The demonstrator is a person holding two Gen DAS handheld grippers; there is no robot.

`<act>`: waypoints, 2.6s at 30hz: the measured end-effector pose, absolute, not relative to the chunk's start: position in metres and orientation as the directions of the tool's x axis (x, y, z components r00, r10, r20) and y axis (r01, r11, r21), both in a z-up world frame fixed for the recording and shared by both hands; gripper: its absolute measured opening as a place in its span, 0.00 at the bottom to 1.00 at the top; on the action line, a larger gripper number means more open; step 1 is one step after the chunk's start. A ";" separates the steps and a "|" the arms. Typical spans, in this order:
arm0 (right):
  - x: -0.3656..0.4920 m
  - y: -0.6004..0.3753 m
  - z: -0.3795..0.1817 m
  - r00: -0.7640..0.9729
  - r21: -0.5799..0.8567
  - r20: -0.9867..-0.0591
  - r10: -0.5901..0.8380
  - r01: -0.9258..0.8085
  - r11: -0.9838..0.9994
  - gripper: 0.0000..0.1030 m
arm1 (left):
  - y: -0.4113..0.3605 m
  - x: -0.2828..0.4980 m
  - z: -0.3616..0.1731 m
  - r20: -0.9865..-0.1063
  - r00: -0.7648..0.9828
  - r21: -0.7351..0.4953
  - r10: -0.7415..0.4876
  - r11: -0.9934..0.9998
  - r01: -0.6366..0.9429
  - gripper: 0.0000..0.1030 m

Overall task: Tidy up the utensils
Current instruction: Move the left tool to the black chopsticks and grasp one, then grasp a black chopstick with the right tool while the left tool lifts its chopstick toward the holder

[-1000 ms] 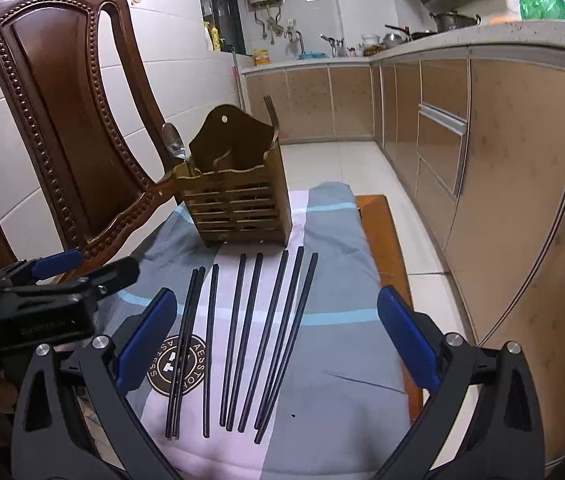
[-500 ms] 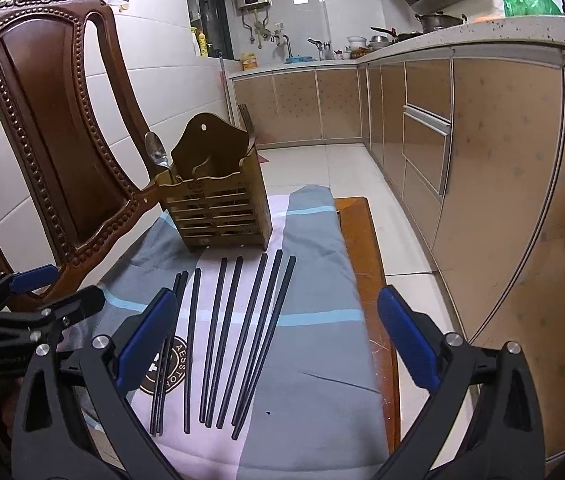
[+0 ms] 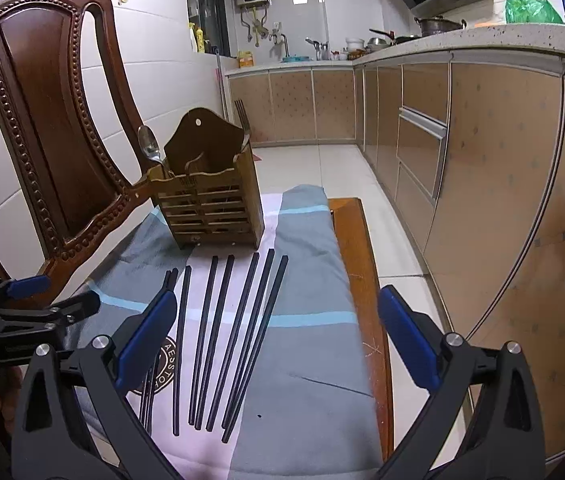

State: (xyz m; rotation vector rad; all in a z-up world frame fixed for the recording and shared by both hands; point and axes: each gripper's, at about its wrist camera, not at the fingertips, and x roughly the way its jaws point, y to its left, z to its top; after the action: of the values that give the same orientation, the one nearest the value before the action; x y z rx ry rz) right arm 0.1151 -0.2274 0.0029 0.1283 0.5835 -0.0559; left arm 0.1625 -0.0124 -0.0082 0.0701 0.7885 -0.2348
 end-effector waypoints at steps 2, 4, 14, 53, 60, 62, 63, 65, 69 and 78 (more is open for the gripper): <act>0.116 -0.227 0.003 0.833 0.111 -0.553 -0.014 0.090 0.990 0.95 | -0.013 0.172 -0.017 -0.726 0.670 -0.019 -0.159 0.977 0.212 0.86; 0.117 -0.226 0.003 0.831 0.115 -0.556 -0.008 0.086 0.990 0.95 | -0.015 0.184 -0.028 -0.755 0.639 -0.024 -0.146 0.980 0.196 0.78; 0.121 -0.224 0.003 0.825 0.128 -0.565 0.011 0.074 0.989 0.95 | -0.020 0.235 -0.058 -0.813 0.573 -0.023 -0.105 0.989 0.148 0.60; 0.274 -0.246 -0.063 0.620 0.021 -0.782 -0.069 0.137 0.990 0.51 | -0.021 0.304 -0.022 -0.736 0.655 -0.107 -0.173 0.984 0.140 0.08; 0.302 -0.240 -0.080 0.572 -0.009 -0.815 -0.094 0.150 0.989 0.43 | 0.002 0.251 0.057 -0.534 0.802 -0.194 -0.267 0.962 0.191 0.07; 0.309 -0.235 -0.087 0.553 -0.021 -0.828 -0.096 0.141 0.990 0.41 | 0.008 0.233 0.072 -0.484 0.831 -0.202 -0.276 0.959 0.201 0.07; 0.312 -0.233 -0.090 0.541 -0.027 -0.835 -0.097 0.136 0.990 0.39 | 0.012 0.228 0.077 -0.461 0.843 -0.204 -0.279 0.957 0.205 0.07; 0.316 -0.228 -0.093 0.547 -0.059 -0.828 -0.123 0.133 0.989 0.39 | 0.019 0.219 0.085 -0.429 0.861 -0.194 -0.274 0.959 0.209 0.07; 0.321 -0.225 -0.092 0.549 -0.029 -0.831 -0.087 0.114 0.993 0.10 | 0.023 0.200 0.095 -0.375 0.891 -0.154 -0.258 0.965 0.214 0.07; 0.286 -0.228 -0.034 0.674 0.097 -0.738 0.027 0.067 0.993 0.07 | 0.024 0.201 0.095 -0.370 0.885 -0.160 -0.284 0.957 0.240 0.07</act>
State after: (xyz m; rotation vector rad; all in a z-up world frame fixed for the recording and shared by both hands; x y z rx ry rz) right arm 0.2864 -0.2278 -0.0335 0.1196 0.8308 -0.0226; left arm 0.2013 0.0244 0.0952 -0.1109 0.4010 -0.2733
